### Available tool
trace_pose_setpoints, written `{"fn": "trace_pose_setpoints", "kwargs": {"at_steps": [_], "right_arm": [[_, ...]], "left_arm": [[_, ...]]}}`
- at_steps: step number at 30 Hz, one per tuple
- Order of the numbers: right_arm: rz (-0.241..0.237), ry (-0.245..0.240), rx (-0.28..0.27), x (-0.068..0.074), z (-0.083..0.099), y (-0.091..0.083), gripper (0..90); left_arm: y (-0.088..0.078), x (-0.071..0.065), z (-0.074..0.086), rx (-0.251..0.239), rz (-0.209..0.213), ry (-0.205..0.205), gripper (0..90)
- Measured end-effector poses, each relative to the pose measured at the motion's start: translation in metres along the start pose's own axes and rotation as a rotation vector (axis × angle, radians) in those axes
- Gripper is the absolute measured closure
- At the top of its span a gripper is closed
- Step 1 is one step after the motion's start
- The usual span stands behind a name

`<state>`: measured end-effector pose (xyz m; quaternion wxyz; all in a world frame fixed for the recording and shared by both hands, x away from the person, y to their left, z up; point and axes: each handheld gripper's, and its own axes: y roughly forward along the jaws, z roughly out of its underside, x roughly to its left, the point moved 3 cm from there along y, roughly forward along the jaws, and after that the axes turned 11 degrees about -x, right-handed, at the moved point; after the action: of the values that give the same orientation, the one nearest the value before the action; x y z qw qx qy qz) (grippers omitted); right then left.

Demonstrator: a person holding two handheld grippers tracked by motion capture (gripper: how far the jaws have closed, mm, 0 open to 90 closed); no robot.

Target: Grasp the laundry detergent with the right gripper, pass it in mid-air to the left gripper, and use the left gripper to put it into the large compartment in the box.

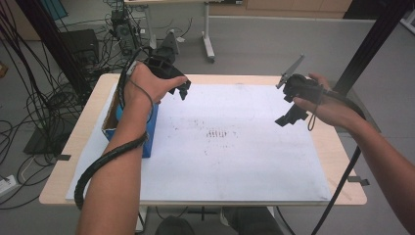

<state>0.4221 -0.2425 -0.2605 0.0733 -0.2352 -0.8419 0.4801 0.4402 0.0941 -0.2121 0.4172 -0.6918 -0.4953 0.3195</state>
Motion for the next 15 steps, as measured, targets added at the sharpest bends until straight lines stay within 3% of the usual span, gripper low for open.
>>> {"fn": "trace_pose_setpoints", "kwargs": {"at_steps": [15], "right_arm": [[0.029,0.048,0.003,-0.012,-0.004,0.005,5.6]], "left_arm": [[0.010,-0.020,-0.007,-0.002,0.040,0.038,10.6]]}}
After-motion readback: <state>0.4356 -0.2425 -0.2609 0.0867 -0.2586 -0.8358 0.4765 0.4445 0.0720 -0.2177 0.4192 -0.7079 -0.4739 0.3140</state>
